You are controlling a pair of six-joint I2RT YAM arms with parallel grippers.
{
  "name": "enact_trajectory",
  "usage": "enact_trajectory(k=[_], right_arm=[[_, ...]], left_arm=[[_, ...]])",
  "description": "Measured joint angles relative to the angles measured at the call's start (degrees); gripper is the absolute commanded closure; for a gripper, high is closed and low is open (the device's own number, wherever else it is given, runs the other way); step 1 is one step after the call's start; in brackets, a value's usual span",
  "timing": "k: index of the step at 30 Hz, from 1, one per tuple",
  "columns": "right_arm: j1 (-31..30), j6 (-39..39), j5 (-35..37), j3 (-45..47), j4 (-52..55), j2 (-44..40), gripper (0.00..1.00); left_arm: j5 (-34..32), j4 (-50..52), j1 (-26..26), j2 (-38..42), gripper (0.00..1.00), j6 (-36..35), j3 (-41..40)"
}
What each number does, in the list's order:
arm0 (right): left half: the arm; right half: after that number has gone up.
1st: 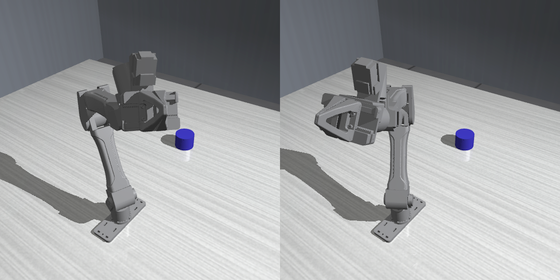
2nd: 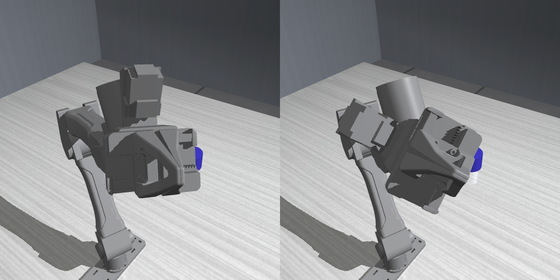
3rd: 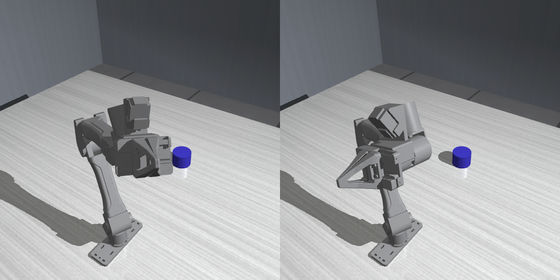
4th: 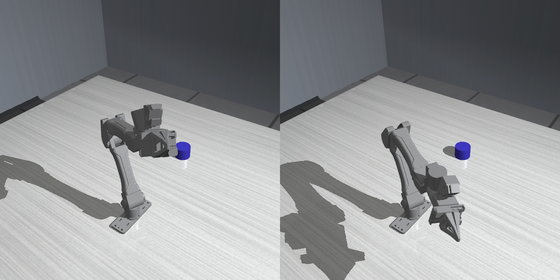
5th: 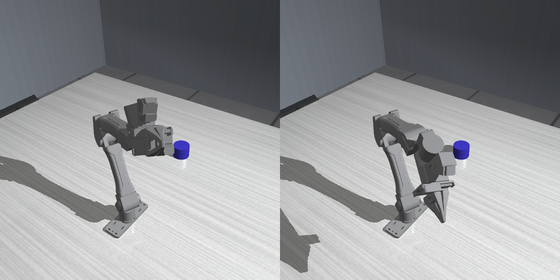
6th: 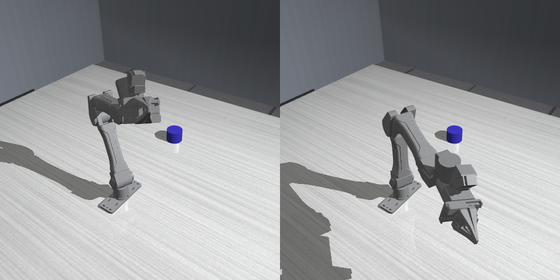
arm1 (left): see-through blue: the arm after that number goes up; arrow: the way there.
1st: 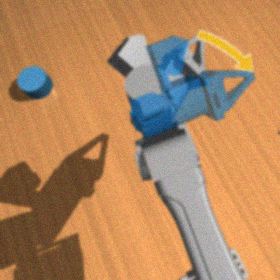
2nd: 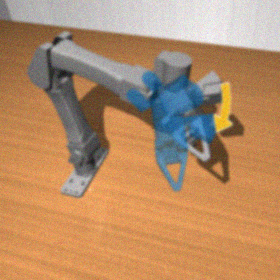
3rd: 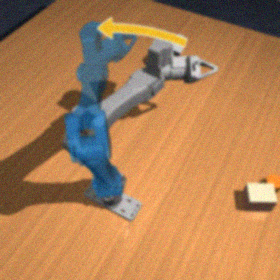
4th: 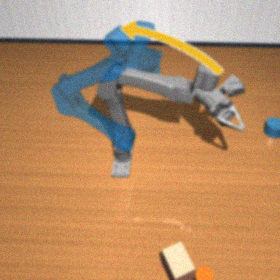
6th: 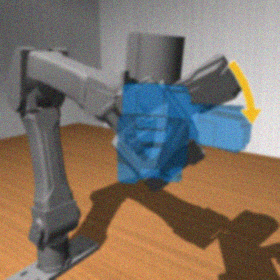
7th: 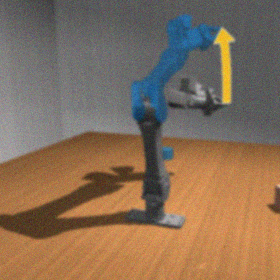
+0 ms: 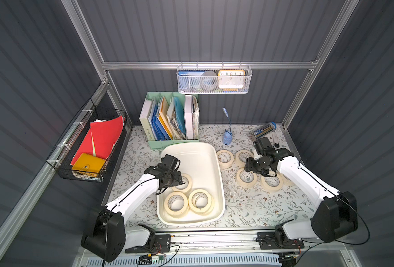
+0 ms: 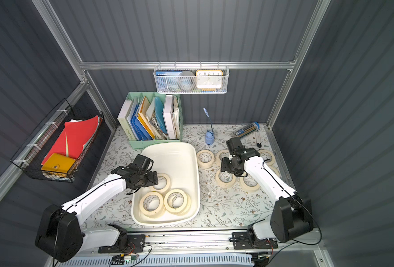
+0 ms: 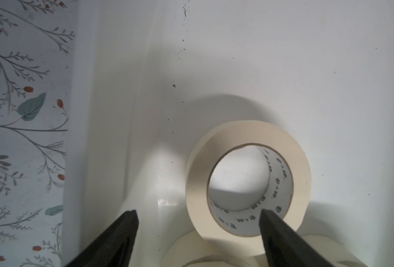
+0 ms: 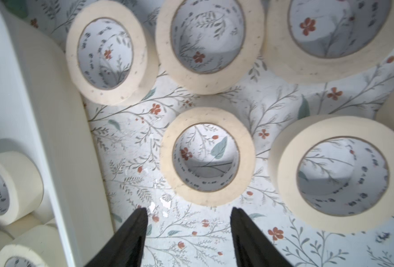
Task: Take out the art tape in the storage box
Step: Pick up the art tape from the storage box.
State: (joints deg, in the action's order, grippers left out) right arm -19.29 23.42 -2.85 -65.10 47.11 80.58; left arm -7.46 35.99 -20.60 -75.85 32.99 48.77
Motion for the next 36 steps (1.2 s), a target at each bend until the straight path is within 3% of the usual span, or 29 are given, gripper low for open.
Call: enact_trajectory(k=[5,15,24,30,36], right_arm=[[-5.5,1.9,-1.3,0.0,1.1,0.8,0.37],[-7.8,2.7,-2.1,-3.3,1.5,3.1,0.37],[-10.2,2.7,-2.6,-3.9,1.1,8.2,0.38],[-12.3,2.5,-3.3,-6.4,-0.1,12.8,0.46],[-14.9,1.8,-3.3,-10.0,-1.8,19.8,0.48]], left_arm=[[1.6,-3.2,1.4,-2.2,0.29,0.6,-2.4],[3.8,-9.5,2.7,-3.4,0.51,1.1,-7.1],[4.5,-11.1,3.0,-4.0,0.82,1.0,-7.1],[3.9,-9.2,3.0,-4.5,0.86,0.2,-4.2],[2.8,-5.8,3.0,-3.7,0.85,-1.5,2.4]])
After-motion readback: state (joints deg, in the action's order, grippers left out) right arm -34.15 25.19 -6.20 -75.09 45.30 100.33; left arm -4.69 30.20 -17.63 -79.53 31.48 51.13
